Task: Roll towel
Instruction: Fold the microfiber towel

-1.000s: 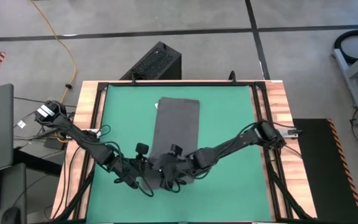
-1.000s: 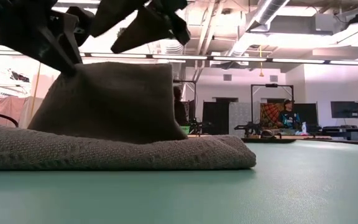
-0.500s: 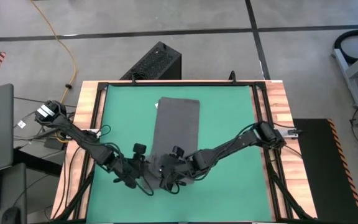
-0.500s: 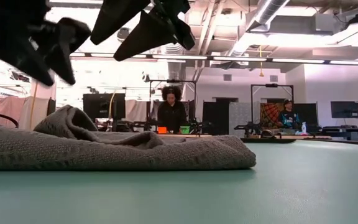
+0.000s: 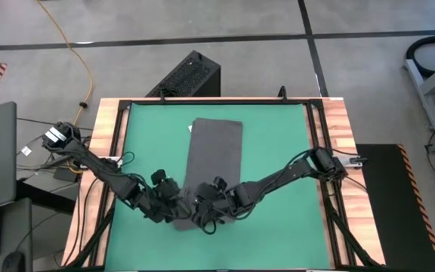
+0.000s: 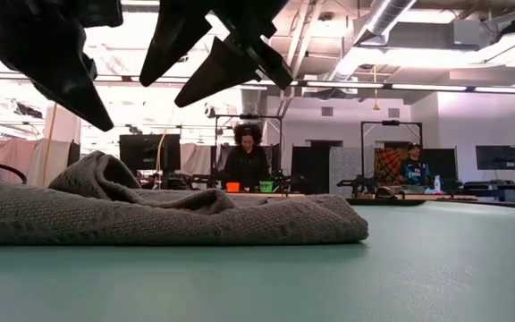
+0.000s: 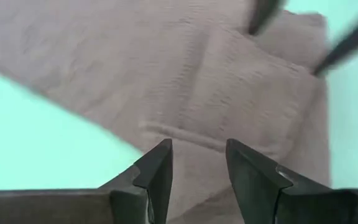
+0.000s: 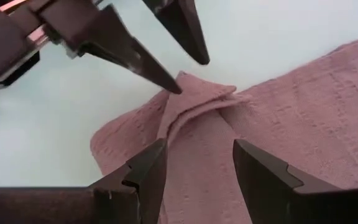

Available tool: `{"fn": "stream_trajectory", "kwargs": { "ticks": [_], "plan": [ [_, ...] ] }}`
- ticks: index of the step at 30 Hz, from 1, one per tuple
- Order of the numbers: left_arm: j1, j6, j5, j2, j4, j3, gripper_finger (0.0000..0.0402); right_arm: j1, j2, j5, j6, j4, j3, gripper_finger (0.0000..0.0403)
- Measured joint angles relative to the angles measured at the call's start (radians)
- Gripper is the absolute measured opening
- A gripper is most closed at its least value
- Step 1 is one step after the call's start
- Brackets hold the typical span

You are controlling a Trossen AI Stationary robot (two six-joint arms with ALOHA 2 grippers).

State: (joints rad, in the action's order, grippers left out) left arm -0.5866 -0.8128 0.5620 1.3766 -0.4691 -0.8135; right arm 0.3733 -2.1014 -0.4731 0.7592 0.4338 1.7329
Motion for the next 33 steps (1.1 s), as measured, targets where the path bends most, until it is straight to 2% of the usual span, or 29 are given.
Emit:
{"fn": "stream_trajectory", "kwargs": {
  "ticks": [3, 9, 14, 20, 26, 33],
  "plan": [
    [0.006, 0.255, -0.076, 0.0, -0.003, 0.0, 0.0139, 0.004, 0.0, -0.001, -0.005, 0.0, 0.0, 0.0207],
    [0.101, 0.545, -0.301, -0.01, -0.047, 0.0, 0.0139, 0.031, 0.0, 0.008, -0.006, 0.011, 0.0, 0.0207],
    [0.205, 0.674, -0.368, -0.051, -0.053, 0.0, 0.0139, 0.062, 0.0, 0.009, -0.002, 0.041, 0.0, 0.0207],
    [0.379, 0.852, -0.598, -0.131, -0.054, 0.0, 0.0139, 0.088, 0.0, 0.006, 0.001, 0.081, 0.0, 0.0207],
    [0.532, 1.017, -0.828, -0.113, -0.028, 0.0, 0.0139, 0.098, 0.0, 0.001, 0.001, 0.118, 0.0, 0.0207],
    [0.587, 1.143, -0.897, -0.014, -0.031, 0.0, 0.0139, 0.097, 0.0, 0.001, 0.003, 0.13, 0.0, 0.0207]
  ]
}}
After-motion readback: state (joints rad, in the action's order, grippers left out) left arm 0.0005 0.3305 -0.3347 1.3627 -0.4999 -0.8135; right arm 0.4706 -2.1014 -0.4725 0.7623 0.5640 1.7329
